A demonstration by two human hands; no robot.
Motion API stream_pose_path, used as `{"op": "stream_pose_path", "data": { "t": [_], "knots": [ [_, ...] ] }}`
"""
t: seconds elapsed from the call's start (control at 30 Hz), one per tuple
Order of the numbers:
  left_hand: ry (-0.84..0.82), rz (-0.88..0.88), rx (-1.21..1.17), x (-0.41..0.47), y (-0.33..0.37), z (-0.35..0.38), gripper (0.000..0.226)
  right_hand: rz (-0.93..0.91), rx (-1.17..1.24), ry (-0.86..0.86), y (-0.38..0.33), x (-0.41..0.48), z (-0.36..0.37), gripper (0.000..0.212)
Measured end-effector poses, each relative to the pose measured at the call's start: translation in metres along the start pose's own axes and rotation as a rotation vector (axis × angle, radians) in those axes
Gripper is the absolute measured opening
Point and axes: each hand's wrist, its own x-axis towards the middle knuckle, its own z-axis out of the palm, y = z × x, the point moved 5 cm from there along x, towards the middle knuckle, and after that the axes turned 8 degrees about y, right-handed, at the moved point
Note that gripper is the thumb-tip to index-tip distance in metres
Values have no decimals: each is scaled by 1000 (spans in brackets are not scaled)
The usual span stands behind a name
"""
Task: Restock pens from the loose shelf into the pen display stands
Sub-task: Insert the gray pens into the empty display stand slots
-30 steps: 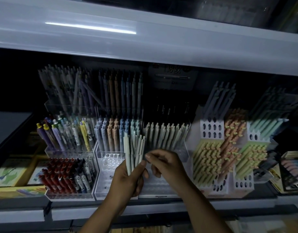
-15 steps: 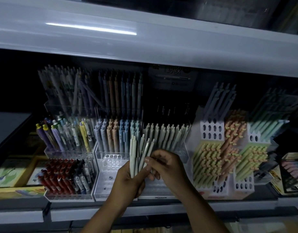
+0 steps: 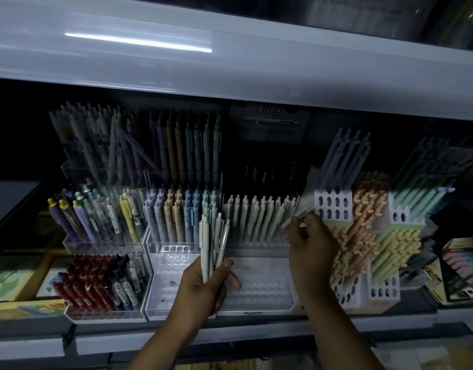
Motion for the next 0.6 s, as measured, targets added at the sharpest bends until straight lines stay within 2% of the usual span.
{"op": "stream_pose_path", "data": {
  "t": [0.07, 0.17, 0.6],
  "knots": [
    [-8, 12, 15, -1, 0, 1, 34, -34, -74, 37, 4, 2, 2, 17],
    [-23, 16, 24, -2, 0, 3, 35, -42, -166, 4, 11, 6, 14, 16],
    [-7, 9, -19, 1, -4, -1, 27, -57, -284, -92, 6, 17, 32, 21]
  ]
}}
